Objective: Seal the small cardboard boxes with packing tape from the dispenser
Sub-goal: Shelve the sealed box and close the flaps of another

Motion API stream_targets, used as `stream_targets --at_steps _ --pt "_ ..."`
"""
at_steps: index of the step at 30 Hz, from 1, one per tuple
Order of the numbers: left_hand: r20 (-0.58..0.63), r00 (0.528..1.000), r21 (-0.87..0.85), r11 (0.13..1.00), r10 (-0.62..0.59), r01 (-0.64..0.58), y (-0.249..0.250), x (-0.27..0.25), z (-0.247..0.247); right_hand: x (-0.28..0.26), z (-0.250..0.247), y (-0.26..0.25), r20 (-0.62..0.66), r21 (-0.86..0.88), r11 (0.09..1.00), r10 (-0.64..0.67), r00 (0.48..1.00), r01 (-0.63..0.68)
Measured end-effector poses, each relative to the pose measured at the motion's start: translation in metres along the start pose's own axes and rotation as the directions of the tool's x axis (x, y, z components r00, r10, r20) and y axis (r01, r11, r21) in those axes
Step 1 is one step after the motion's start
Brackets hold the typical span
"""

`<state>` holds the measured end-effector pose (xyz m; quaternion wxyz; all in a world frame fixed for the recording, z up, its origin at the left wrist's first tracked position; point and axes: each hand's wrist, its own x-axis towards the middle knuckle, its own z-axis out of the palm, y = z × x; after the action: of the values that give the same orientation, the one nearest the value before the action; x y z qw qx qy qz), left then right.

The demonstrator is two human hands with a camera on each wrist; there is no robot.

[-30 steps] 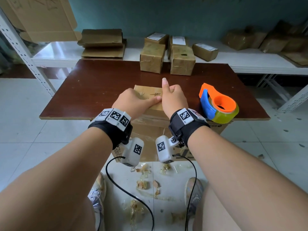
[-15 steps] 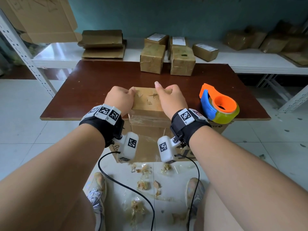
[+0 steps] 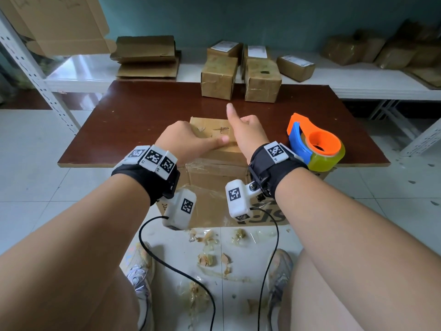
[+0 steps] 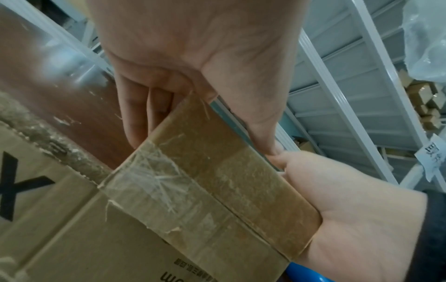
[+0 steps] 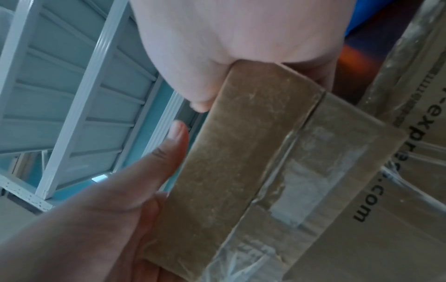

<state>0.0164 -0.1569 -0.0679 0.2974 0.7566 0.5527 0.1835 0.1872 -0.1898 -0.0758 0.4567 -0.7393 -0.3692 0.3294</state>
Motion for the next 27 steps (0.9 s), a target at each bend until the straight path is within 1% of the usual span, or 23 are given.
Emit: stream_targets --at_steps 2,5,8,10,13,16,18,21,23,25,27 --pt "-0.005 1.0 -0.007 1.0 -0.011 0.011 -0.001 0.0 0.0 -0.003 0.0 -0.001 0.035 0.046 0.999 0.014 0.999 -0.015" --pt "-0.104 0.993 -0.121 0.992 -0.053 0.04 -0.014 0.009 0.002 -0.005 0.001 -0.001 0.031 0.071 0.997 -0.015 0.999 0.012" --pt "-0.204 0.966 -0.268 0.958 -0.157 0.099 -0.02 0.014 0.007 -0.006 0.0 0.0 0.073 0.079 0.997 -0.005 0.997 -0.001" --pt "-0.242 0.949 -0.28 0.951 -0.203 0.132 -0.018 0.015 0.008 -0.008 -0.002 0.001 0.106 0.06 0.998 0.004 0.994 -0.011" --pt "-0.234 0.957 -0.215 0.969 -0.174 0.124 -0.013 0.015 0.008 -0.004 0.0 0.003 0.108 -0.034 0.999 0.002 0.994 0.002" --pt "-0.195 0.976 -0.132 0.988 -0.101 0.076 -0.009 0.01 0.011 0.003 0.002 0.0 0.031 -0.087 0.996 -0.032 0.999 0.034" --pt "-0.183 0.98 -0.107 0.993 -0.071 0.052 -0.011 0.01 0.012 0.003 0.002 -0.002 -0.006 -0.093 0.995 -0.026 1.0 0.026" --pt "-0.18 0.981 -0.128 0.99 -0.074 0.051 -0.016 0.014 0.01 -0.001 0.001 0.0 0.067 -0.04 0.999 -0.006 0.998 0.009" --pt "-0.2 0.973 -0.179 0.981 -0.111 0.075 -0.018 0.016 0.008 -0.002 0.0 0.002 0.094 -0.044 0.999 -0.014 0.995 0.018" --pt "-0.218 0.965 -0.209 0.973 -0.147 0.101 -0.018 0.016 0.006 0.003 0.001 0.003 0.048 -0.086 0.995 -0.049 0.998 0.053" --pt "-0.194 0.973 -0.2 0.976 -0.129 0.09 -0.016 0.014 0.008 0.003 0.002 0.0 -0.011 -0.098 0.994 -0.053 0.999 0.052"
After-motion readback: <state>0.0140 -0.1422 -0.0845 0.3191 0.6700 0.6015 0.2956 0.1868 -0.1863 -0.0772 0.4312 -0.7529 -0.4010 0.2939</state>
